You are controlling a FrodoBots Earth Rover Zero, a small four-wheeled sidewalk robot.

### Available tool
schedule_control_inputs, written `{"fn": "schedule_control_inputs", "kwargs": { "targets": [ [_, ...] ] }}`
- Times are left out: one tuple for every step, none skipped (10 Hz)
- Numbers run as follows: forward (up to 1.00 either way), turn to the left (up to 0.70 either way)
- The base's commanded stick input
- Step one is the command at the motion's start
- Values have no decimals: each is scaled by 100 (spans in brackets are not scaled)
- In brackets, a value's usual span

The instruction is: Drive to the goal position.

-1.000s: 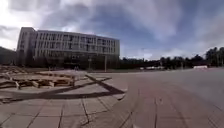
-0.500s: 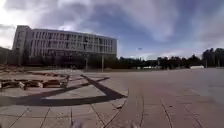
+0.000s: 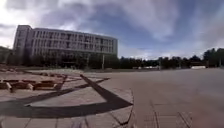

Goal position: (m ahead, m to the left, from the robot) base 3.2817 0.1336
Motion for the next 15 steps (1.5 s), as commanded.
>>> {"fn": "schedule_control_inputs", "kwargs": {
  "targets": [
    [100, 4],
    [100, 29],
    [100, 0],
    [100, 0],
    [100, 25],
    [100, 22],
    [100, 9],
    [100, 0],
    [100, 5],
    [100, 19],
    [100, 11],
    [100, 2],
    [100, 0],
    [100, 27],
    [100, 15]
  ]
}}
